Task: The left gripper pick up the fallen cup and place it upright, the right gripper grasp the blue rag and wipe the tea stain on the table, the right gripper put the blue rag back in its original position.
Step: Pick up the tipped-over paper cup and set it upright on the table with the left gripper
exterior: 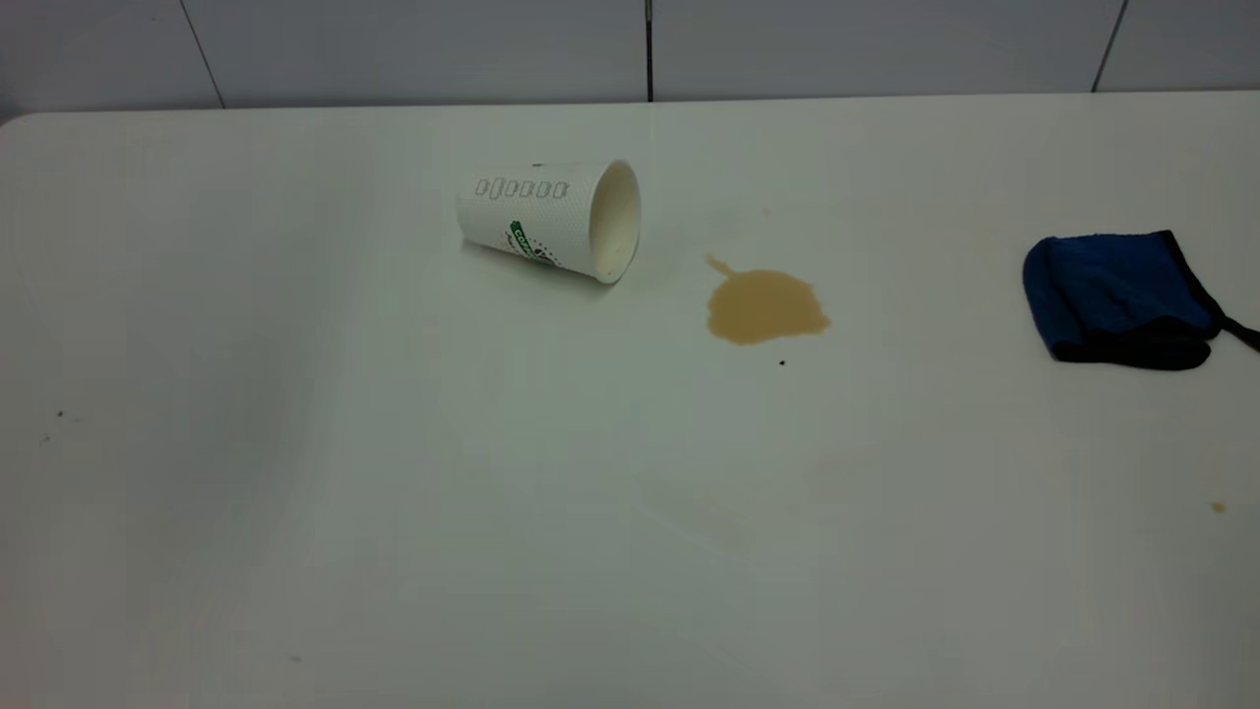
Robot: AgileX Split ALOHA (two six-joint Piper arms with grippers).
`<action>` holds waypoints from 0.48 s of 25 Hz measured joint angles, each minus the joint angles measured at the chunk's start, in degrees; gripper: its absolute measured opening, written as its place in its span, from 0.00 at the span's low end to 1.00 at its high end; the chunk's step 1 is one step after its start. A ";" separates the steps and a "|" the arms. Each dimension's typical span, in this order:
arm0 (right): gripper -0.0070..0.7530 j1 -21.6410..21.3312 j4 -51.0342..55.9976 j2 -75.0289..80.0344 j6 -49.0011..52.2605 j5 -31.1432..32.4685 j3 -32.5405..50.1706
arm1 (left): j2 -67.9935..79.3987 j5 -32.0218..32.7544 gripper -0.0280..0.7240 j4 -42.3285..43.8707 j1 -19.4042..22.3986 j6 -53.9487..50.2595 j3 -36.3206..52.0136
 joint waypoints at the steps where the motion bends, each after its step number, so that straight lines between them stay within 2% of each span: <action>1: 0.32 0.00 0.00 0.00 0.00 0.00 0.00 | 3.03 0.00 0.82 0.13 -1.11 -0.15 -1.77; 12: 0.32 0.00 0.00 0.00 0.00 0.00 0.00 | 32.72 -2.11 0.84 2.33 -7.02 -0.34 -23.26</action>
